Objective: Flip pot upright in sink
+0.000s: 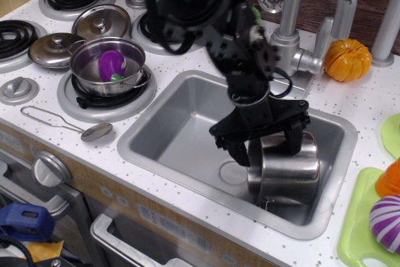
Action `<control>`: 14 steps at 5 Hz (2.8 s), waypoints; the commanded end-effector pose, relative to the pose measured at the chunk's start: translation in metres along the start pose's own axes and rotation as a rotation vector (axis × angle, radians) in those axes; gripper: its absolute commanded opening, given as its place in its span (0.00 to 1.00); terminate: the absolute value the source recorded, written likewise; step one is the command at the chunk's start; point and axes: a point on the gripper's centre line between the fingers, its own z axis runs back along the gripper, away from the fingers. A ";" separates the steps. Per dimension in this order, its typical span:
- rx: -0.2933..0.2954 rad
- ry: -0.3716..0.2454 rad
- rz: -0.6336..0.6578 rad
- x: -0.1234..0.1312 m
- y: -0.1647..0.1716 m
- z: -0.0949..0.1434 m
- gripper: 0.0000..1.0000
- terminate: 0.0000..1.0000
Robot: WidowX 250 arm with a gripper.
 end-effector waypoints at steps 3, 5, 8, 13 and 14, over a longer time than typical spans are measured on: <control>-0.333 -0.081 0.055 0.005 -0.015 0.009 1.00 0.00; -0.441 -0.109 0.122 0.000 -0.024 0.005 1.00 0.00; -0.519 -0.113 0.148 0.002 -0.025 0.007 0.00 0.00; -0.174 -0.020 -0.008 0.011 -0.034 0.026 0.00 0.00; -0.045 -0.043 -0.082 0.011 -0.034 0.024 0.00 0.00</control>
